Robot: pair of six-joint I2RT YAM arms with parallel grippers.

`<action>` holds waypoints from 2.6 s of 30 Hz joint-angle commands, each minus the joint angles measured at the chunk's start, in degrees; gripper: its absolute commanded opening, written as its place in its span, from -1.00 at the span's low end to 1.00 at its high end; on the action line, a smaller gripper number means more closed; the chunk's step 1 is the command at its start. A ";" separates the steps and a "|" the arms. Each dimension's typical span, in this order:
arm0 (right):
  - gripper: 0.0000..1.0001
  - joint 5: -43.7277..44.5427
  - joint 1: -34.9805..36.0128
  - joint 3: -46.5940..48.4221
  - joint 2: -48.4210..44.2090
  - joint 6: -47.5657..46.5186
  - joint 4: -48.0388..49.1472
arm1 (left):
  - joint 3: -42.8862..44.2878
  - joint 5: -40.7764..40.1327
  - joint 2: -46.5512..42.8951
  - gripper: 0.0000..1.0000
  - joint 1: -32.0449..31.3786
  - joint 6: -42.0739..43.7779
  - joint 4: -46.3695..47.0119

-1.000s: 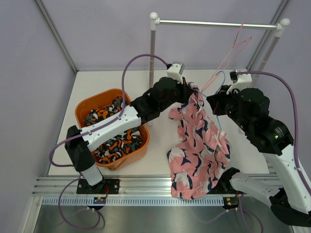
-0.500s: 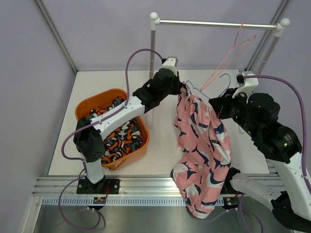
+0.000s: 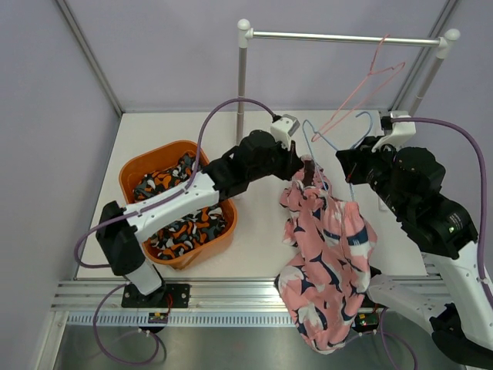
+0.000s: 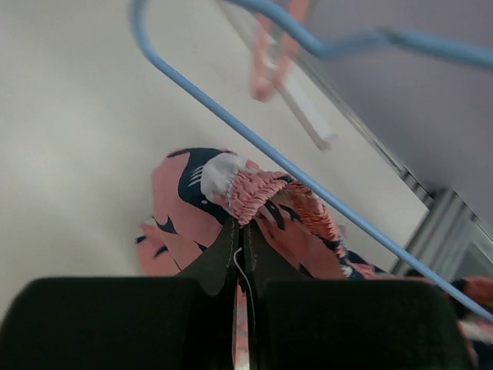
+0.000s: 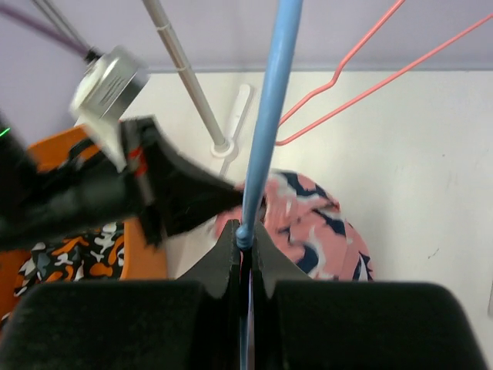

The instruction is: Remove the shorts from the hanger

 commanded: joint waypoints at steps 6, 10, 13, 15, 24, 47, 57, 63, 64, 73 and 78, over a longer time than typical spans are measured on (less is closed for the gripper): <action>-1.00 6.47 -0.10 -0.03 4.27 -2.35 11.45 | -2.85 14.95 -14.86 -1.00 -9.28 8.73 0.08; -1.00 12.35 -0.18 2.77 9.09 -4.81 13.74 | -1.45 20.60 -19.24 -1.00 -12.10 13.31 -4.49; -1.00 18.85 -0.27 7.07 13.31 -6.57 13.92 | -3.27 16.31 -22.85 -0.96 -12.64 13.85 -6.00; -1.00 22.20 -1.06 9.80 15.43 -6.66 12.26 | -4.42 10.88 -27.24 -0.95 -12.72 14.46 -6.08; -1.00 18.79 -1.68 17.90 17.99 -4.64 8.48 | 9.85 -30.60 -33.68 -0.94 -11.94 31.13 -5.66; -1.00 11.93 -1.68 11.31 10.43 -2.44 6.27 | 14.04 -40.67 -32.61 -1.00 -2.28 56.17 21.72; -1.00 11.05 -1.68 9.02 7.53 -2.17 4.60 | -12.67 -35.48 -42.45 -1.00 5.38 23.10 7.64; -1.00 10.61 -1.68 8.32 7.00 -2.26 4.87 | -30.51 -39.33 -45.53 -1.00 7.22 -0.62 -0.97; -1.00 10.43 -1.68 8.15 7.00 -2.26 4.95 | -33.14 -39.43 -46.32 -1.00 8.79 -4.48 -2.29; -1.00 8.94 -1.68 7.97 7.53 -2.17 5.13 | -63.38 -10.19 -48.19 -1.00 39.29 -32.90 3.30; -1.00 8.41 -1.68 9.11 8.32 -2.26 4.25 | -68.50 -2.08 -41.77 -0.78 43.79 -37.92 11.04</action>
